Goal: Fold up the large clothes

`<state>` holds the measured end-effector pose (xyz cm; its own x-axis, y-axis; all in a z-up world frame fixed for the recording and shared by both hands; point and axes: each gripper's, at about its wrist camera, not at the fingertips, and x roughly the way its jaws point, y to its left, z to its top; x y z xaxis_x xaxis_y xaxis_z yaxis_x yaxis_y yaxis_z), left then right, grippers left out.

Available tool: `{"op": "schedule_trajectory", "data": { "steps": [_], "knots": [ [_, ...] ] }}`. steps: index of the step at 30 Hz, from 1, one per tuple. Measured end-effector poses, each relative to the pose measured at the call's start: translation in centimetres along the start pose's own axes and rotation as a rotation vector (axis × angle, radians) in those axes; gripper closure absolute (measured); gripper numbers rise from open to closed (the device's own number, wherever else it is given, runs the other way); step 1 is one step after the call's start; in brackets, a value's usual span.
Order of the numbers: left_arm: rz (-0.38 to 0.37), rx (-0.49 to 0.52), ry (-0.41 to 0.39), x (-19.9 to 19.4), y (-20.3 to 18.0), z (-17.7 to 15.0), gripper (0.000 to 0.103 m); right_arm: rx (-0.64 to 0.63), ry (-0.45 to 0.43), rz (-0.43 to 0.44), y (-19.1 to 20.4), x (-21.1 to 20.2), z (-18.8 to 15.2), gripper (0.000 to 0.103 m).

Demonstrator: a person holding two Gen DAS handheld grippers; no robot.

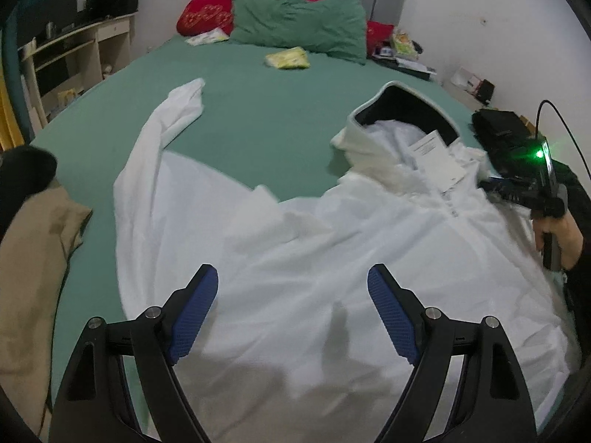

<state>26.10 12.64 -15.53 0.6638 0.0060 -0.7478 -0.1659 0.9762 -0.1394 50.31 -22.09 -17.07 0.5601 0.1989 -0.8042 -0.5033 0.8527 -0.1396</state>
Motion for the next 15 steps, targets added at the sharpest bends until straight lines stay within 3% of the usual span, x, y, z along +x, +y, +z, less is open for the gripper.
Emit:
{"op": "schedule_trajectory", "data": {
  "steps": [4, 7, 11, 15],
  "knots": [
    [0.001, -0.019, 0.010, 0.0, 0.9, 0.2, 0.017, 0.022, -0.103, -0.013, 0.0, -4.0, 0.9, 0.101],
    [-0.021, -0.018, -0.013, -1.5, 0.7, 0.8, 0.017, 0.053, -0.180, 0.014, 1.0, -10.0, 1.9, 0.101],
    [-0.028, -0.020, -0.046, -4.4, 1.0, 1.2, 0.017, 0.072, -0.284, 0.097, 5.6, -17.8, 3.8, 0.101],
    [-0.014, -0.036, -0.079, -7.0, 2.4, 1.6, 0.017, 0.069, -0.317, 0.202, 12.3, -20.8, 4.9, 0.101]
  ]
}}
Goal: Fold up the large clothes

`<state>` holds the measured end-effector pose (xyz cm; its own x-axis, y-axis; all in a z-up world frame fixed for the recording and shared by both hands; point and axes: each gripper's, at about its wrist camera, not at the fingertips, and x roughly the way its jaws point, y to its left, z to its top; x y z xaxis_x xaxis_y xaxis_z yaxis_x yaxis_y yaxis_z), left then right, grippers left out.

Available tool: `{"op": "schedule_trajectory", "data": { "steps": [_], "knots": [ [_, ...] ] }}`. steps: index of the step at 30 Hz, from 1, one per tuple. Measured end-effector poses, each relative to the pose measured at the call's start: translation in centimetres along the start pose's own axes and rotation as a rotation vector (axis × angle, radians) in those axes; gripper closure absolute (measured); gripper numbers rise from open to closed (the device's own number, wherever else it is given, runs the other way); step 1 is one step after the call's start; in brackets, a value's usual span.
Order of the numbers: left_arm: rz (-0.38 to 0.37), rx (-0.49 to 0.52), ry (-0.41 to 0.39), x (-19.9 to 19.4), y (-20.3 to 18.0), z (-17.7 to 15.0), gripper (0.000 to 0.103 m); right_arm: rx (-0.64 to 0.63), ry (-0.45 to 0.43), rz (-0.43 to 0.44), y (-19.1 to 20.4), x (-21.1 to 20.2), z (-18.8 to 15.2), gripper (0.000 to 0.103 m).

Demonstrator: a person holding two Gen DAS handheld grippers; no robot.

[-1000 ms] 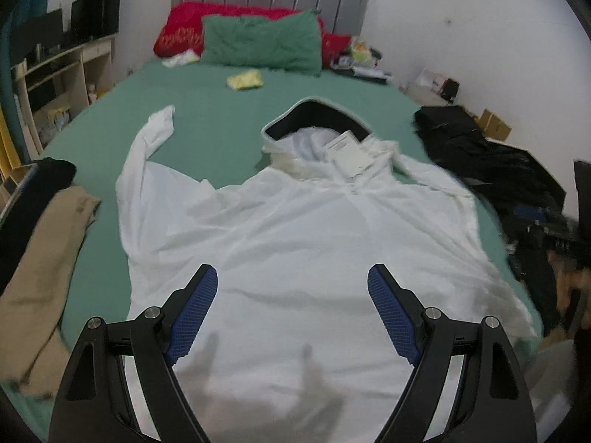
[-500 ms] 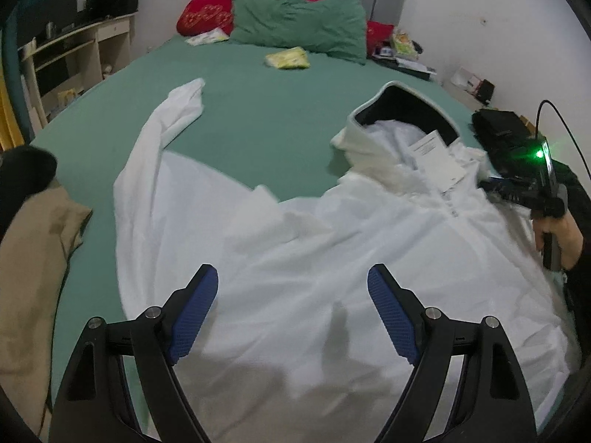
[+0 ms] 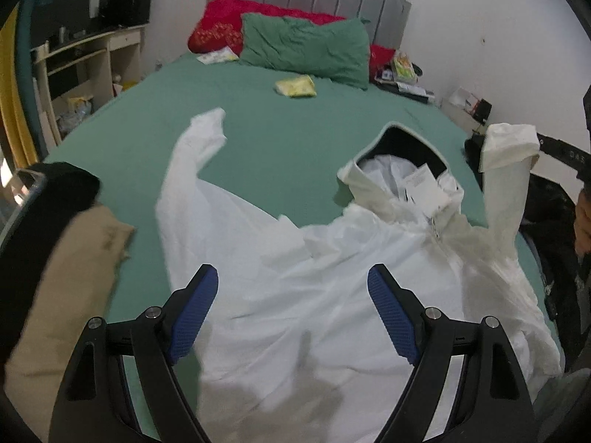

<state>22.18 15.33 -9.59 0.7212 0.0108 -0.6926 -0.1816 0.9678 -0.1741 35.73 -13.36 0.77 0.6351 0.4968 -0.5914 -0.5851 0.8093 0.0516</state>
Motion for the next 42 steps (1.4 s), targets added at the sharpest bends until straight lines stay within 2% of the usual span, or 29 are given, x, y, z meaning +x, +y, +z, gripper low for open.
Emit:
{"op": "schedule_trajectory", "data": {
  "steps": [3, 6, 8, 11, 13, 15, 19, 21, 23, 26, 28, 29, 30, 31, 33, 36, 38, 40, 42],
  "knots": [
    [0.004, -0.021, -0.032, -1.6, 1.4, -0.3, 0.017, -0.026, 0.027, 0.032, 5.9, 1.7, -1.3, 0.101],
    [0.017, -0.040, -0.013, -1.8, 2.9, -0.9, 0.017, -0.015, 0.090, 0.071, 9.5, 4.3, -3.4, 0.101],
    [0.042, -0.043, 0.011, -1.4, 3.7, -1.5, 0.017, -0.060, 0.138, 0.056, 11.4, 6.3, -4.8, 0.101],
    [0.045, -0.063, 0.062, -0.2, 4.8, -1.9, 0.017, -0.046, 0.260, 0.102, 12.7, 9.9, -7.4, 0.098],
    [0.050, -0.084, 0.094, 0.8, 5.5, -2.2, 0.017, -0.032, 0.431, 0.176, 13.2, 13.4, -9.7, 0.091],
    [0.047, -0.093, 0.111, 1.6, 6.0, -2.2, 0.017, 0.000, 0.489, 0.226, 12.8, 14.4, -11.7, 0.071],
    [0.076, -0.086, 0.128, 4.1, 7.0, -1.4, 0.017, -0.003, 0.499, 0.273, 12.1, 13.0, -13.3, 0.053],
    [0.113, -0.078, 0.121, 5.5, 7.8, -0.3, 0.017, 0.006, 0.484, 0.275, 10.9, 11.5, -13.7, 0.039],
    [0.140, -0.071, 0.109, 6.8, 8.5, 0.9, 0.017, 0.012, 0.459, 0.272, 9.7, 9.8, -13.9, 0.032],
    [0.192, -0.070, 0.092, 9.4, 10.0, 2.7, 0.017, 0.024, 0.427, 0.243, 7.1, 7.6, -14.5, 0.030],
    [0.188, -0.087, 0.124, 11.2, 10.9, 3.1, 0.018, 0.053, 0.419, 0.220, 5.2, 6.1, -15.0, 0.030],
    [0.169, -0.099, 0.154, 12.3, 11.3, 3.1, 0.033, 0.070, 0.415, 0.212, 4.3, 5.6, -15.1, 0.030],
    [0.150, -0.119, 0.192, 13.3, 11.6, 3.0, 0.067, 0.088, 0.410, 0.196, 3.3, 4.9, -15.2, 0.030],
    [0.148, -0.130, 0.223, 14.0, 11.8, 2.7, 0.072, 0.104, 0.403, 0.173, 2.6, 4.6, -14.8, 0.030],
    [0.132, -0.107, 0.186, 13.5, 11.2, 2.9, 0.099, 0.122, 0.383, 0.132, 1.1, 3.1, -14.8, 0.030],
    [0.065, -0.108, 0.103, 10.9, 8.7, 3.1, 0.099, 0.151, 0.344, 0.110, -0.7, 1.1, -14.3, 0.030],
    [-0.013, -0.064, 0.100, 9.2, 5.1, 2.8, 0.099, 0.171, 0.325, 0.080, -1.7, 0.3, -14.0, 0.030],
    [-0.080, -0.016, 0.141, 8.1, 1.5, 2.0, 0.099, 0.172, 0.306, 0.051, -2.6, -1.3, -13.9, 0.030],
    [-0.128, 0.026, 0.246, 7.4, -1.7, 0.4, 0.099, 0.167, 0.291, 0.037, -3.2, -3.1, -14.0, 0.030]
  ]
}}
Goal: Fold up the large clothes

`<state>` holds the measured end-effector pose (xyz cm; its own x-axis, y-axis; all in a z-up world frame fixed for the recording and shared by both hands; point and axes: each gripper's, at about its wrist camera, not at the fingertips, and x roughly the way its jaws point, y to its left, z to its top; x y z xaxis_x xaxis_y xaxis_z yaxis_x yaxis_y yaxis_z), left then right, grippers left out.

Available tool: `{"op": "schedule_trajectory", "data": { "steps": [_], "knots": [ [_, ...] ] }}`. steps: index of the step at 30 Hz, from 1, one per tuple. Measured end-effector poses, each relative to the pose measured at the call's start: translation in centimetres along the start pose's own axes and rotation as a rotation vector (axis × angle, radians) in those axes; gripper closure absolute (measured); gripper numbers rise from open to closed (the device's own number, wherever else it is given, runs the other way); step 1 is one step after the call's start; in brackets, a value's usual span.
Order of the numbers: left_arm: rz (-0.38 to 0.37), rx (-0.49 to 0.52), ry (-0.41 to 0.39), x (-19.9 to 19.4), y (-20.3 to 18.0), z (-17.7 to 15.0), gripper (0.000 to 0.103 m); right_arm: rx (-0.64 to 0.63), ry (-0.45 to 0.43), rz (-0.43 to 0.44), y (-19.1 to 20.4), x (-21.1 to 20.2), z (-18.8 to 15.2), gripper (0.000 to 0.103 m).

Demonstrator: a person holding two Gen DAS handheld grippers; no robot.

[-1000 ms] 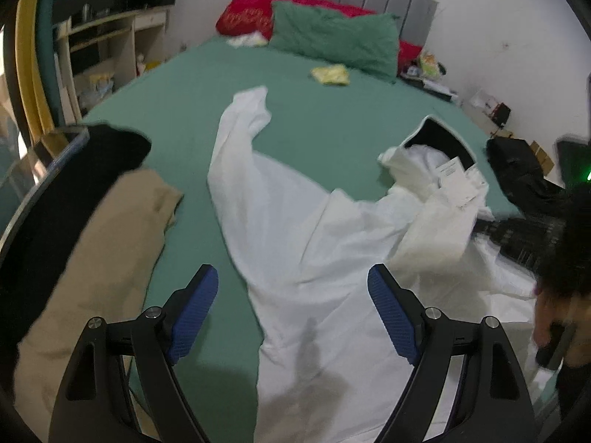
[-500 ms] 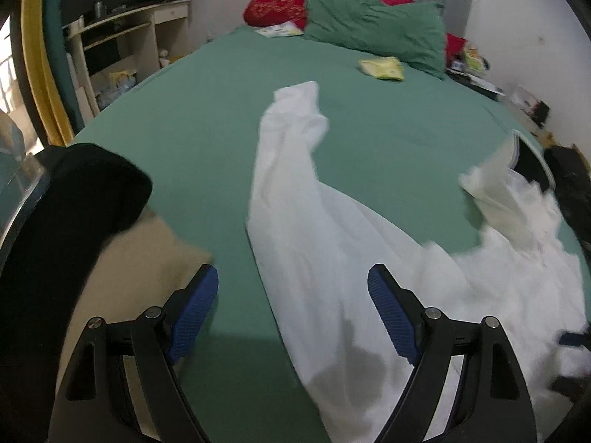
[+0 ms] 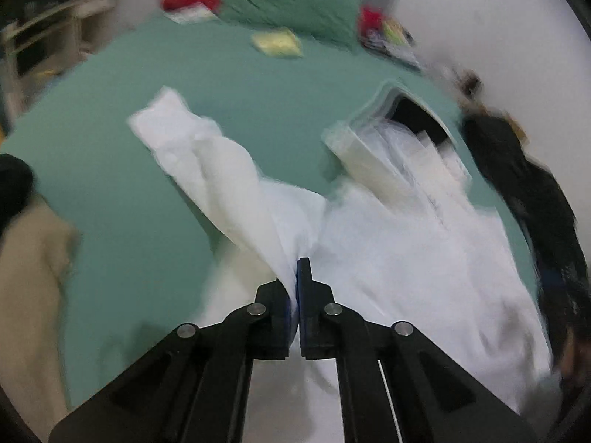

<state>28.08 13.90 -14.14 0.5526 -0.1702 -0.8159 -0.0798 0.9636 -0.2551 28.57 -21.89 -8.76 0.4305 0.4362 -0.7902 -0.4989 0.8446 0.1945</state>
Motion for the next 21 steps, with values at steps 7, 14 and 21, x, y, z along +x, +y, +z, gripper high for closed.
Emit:
{"op": "schedule_trajectory", "data": {
  "steps": [7, 14, 21],
  "knots": [
    [0.004, -0.021, 0.048, -2.9, -0.2, -0.9, 0.040, 0.026, -0.003, -0.047, -3.5, -2.5, -3.5, 0.030],
    [0.161, -0.124, -0.059, 1.5, 3.8, 5.7, 0.036, 0.112, 0.009, -0.102, -7.8, -0.9, -5.7, 0.030],
    [0.169, -0.170, -0.030, 8.4, 6.5, 6.7, 0.046, 0.075, 0.002, -0.185, -9.0, 0.1, -3.9, 0.030]
  ]
}}
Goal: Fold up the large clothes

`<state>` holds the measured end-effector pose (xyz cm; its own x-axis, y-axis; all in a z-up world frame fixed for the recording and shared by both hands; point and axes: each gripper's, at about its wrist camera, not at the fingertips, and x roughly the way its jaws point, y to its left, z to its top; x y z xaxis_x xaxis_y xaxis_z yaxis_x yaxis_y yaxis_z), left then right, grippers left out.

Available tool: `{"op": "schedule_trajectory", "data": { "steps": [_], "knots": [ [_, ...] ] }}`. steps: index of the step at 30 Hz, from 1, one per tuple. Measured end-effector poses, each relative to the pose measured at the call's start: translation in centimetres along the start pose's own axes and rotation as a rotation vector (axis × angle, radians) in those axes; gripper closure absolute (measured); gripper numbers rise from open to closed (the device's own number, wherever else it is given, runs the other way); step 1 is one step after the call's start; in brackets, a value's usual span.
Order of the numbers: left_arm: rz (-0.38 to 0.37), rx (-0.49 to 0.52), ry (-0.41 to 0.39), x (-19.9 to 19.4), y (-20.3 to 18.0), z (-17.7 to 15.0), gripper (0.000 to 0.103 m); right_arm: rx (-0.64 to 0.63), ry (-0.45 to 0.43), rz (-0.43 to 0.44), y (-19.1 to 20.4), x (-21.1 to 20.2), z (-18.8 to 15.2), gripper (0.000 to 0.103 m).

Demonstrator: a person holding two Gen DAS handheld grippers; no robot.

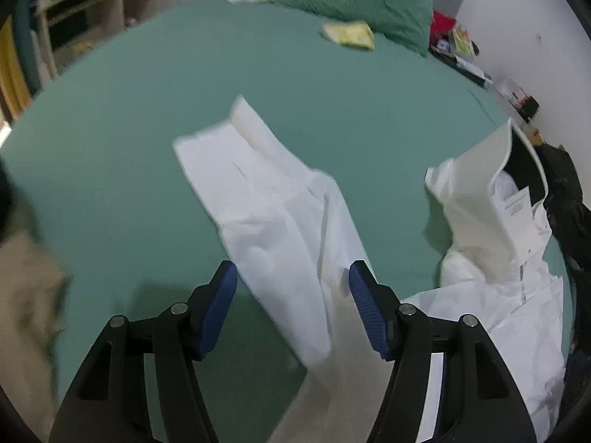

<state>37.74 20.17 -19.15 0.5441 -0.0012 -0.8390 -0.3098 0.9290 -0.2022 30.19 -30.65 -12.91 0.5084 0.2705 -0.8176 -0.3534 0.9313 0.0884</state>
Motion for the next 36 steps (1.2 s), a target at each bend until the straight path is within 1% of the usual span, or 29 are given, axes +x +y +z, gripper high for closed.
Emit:
{"op": "schedule_trajectory", "data": {
  "steps": [1, 2, 3, 4, 6, 8, 11, 14, 15, 18, 19, 20, 21, 22, 23, 24, 25, 26, 27, 29, 31, 32, 34, 35, 36],
  "knots": [
    [0.016, 0.004, -0.034, -0.1, -0.1, 0.0, 0.058, 0.006, -0.009, 0.005, -0.1, 0.0, 0.3, 0.030],
    [0.003, 0.014, -0.027, -0.1, -0.2, 0.2, 0.096, 0.011, -0.019, 0.009, -0.2, -0.1, 0.6, 0.030],
    [-0.023, 0.001, -0.017, -0.3, -0.1, 0.4, 0.100, 0.020, -0.031, 0.011, -0.3, -0.1, 0.8, 0.030],
    [-0.045, -0.023, -0.043, -1.2, -0.3, 0.6, 0.101, 0.026, -0.027, 0.008, -0.5, 0.0, 1.0, 0.030],
    [-0.069, -0.006, -0.121, -3.8, -1.7, 1.1, 0.101, 0.036, -0.025, 0.015, -0.5, -0.1, 1.1, 0.030],
    [-0.119, 0.006, -0.182, -6.9, -4.1, 1.7, 0.101, 0.036, -0.028, 0.020, -0.5, -0.3, 1.0, 0.030],
    [-0.222, 0.095, -0.272, -12.2, -10.6, 2.3, 0.101, 0.052, -0.050, 0.030, -1.0, -1.3, 0.5, 0.030],
    [-0.312, 0.208, -0.302, -15.6, -18.0, 1.8, 0.101, 0.095, -0.072, 0.033, -2.2, -2.3, -0.1, 0.030],
    [-0.330, 0.245, -0.299, -16.0, -20.4, 1.4, 0.100, 0.119, -0.077, 0.029, -3.0, -2.7, -0.5, 0.030],
    [-0.372, 0.334, -0.277, -16.9, -27.0, -1.2, 0.100, 0.181, -0.101, 0.033, -4.8, -3.9, -1.5, 0.030],
    [-0.381, 0.359, -0.262, -16.8, -28.8, -2.4, 0.100, 0.200, -0.099, 0.037, -5.3, -4.2, -1.8, 0.030],
    [-0.397, 0.391, -0.224, -16.1, -31.0, -3.8, 0.098, 0.217, -0.105, 0.047, -5.9, -4.6, -2.1, 0.030],
    [-0.414, 0.415, -0.178, -15.4, -32.2, -5.0, 0.091, 0.230, -0.117, 0.056, -6.3, -4.9, -2.4, 0.030],
    [-0.433, 0.434, -0.112, -14.3, -33.5, -6.3, 0.086, 0.240, -0.121, 0.058, -6.7, -5.1, -2.7, 0.030],
    [-0.458, 0.441, -0.025, -13.0, -34.6, -8.1, 0.068, 0.251, -0.116, 0.057, -7.0, -5.2, -2.9, 0.030],
    [-0.469, 0.451, 0.028, -11.6, -35.3, -8.9, 0.052, 0.260, -0.109, 0.056, -7.3, -5.2, -3.2, 0.030],
    [-0.475, 0.473, 0.072, -10.9, -35.5, -10.3, 0.048, 0.267, -0.110, 0.057, -7.6, -5.2, -3.4, 0.030],
    [-0.464, 0.503, 0.115, -10.3, -35.4, -11.8, 0.048, 0.276, -0.107, 0.059, -7.8, -5.1, -3.5, 0.030],
    [-0.442, 0.515, 0.133, -10.4, -34.1, -12.8, 0.048, 0.289, -0.089, 0.062, -7.9, -4.8, -3.6, 0.030],
    [-0.398, 0.504, 0.136, -10.9, -31.6, -13.6, 0.048, 0.283, -0.086, 0.081, -7.7, -4.5, -3.5, 0.030],
    [-0.341, 0.460, 0.122, -11.8, -26.9, -13.1, 0.048, 0.261, -0.065, 0.097, -7.0, -3.6, -3.0, 0.030],
    [-0.306, 0.436, 0.106, -12.3, -24.9, -12.6, 0.048, 0.230, -0.049, 0.092, -6.1, -3.0, -2.3, 0.030],
    [-0.190, 0.384, 0.057, -12.7, -20.3, -11.3, 0.047, 0.146, -0.051, 0.113, -4.0, -2.0, -0.9, 0.030],
    [-0.139, 0.371, 0.043, -12.6, -18.2, -10.8, 0.046, 0.113, -0.041, 0.111, -2.8, -1.2, 0.1, 0.030],
    [-0.066, 0.351, 0.037, -12.2, -16.1, -10.3, 0.046, 0.077, -0.022, 0.104, -1.4, -0.2, 1.4, 0.030]
  ]
}}
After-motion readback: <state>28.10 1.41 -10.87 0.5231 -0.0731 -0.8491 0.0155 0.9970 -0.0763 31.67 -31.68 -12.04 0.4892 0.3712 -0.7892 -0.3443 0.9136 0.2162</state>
